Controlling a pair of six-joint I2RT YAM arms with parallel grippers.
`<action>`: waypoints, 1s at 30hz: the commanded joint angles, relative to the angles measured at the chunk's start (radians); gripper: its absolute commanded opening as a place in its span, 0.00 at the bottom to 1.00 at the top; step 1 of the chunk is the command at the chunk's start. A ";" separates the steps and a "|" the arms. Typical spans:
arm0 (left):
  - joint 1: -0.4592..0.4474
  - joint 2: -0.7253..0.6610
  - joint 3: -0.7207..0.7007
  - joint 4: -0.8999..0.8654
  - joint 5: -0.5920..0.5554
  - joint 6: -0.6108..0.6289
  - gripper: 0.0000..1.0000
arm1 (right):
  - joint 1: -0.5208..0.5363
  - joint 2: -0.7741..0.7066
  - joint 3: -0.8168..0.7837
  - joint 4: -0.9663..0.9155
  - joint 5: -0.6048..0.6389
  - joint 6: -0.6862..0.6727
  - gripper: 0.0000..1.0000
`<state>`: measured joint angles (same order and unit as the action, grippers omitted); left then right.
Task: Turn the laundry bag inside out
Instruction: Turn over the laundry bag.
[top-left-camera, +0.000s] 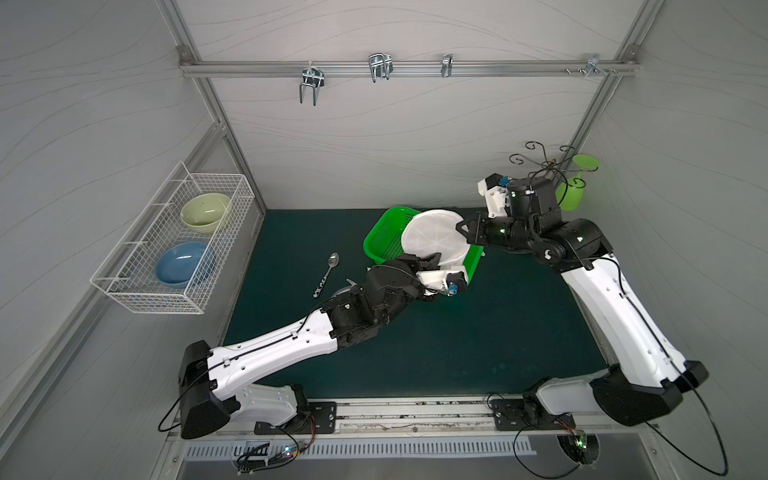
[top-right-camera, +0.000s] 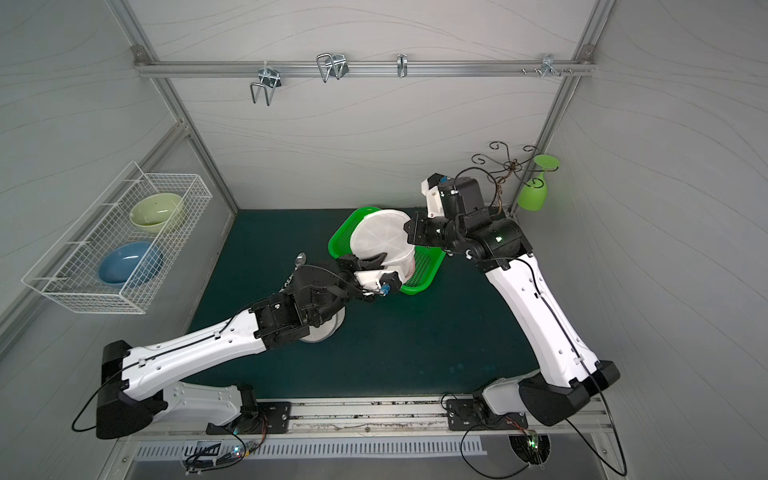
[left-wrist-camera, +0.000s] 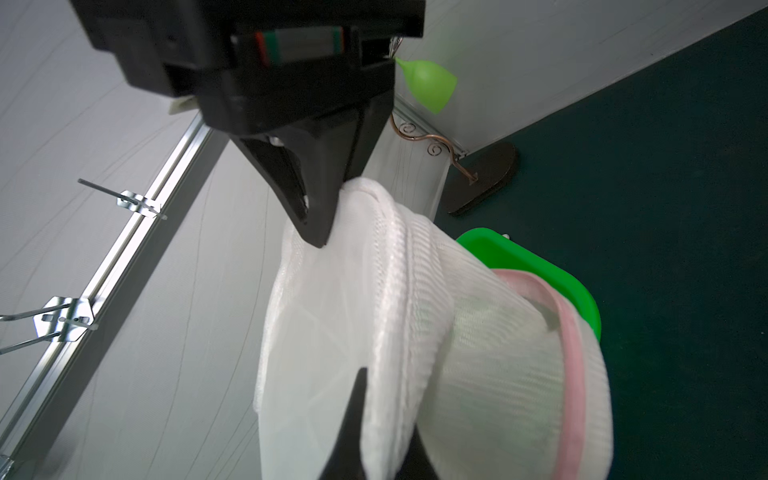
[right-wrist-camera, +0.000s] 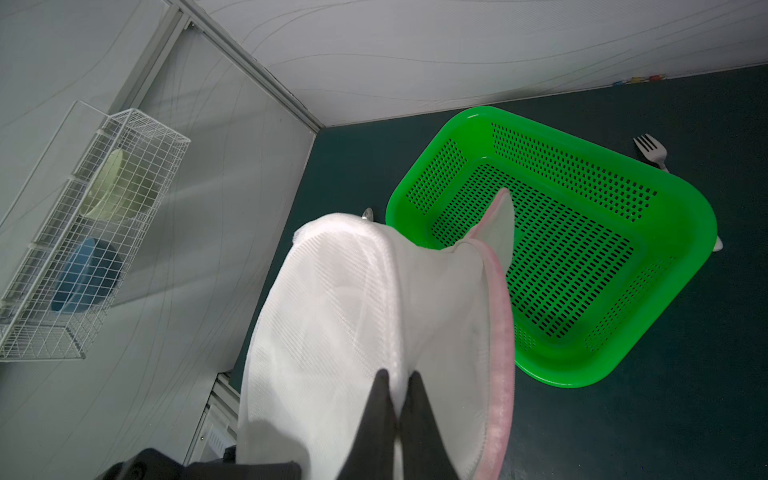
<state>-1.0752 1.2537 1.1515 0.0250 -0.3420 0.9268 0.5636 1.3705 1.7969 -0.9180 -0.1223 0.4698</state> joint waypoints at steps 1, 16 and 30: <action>0.007 -0.053 0.024 -0.052 0.061 -0.155 0.00 | -0.004 -0.049 -0.007 0.015 -0.006 -0.067 0.21; 0.345 -0.151 0.169 -0.387 0.565 -0.832 0.00 | -0.008 -0.561 -0.705 0.610 -0.211 -0.684 0.83; 0.432 -0.265 0.070 -0.190 0.844 -1.058 0.00 | 0.117 -0.522 -0.969 1.003 -0.271 -0.854 0.83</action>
<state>-0.6479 0.9932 1.2411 -0.2955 0.4187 -0.0628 0.6498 0.8265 0.7856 -0.0681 -0.3828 -0.3733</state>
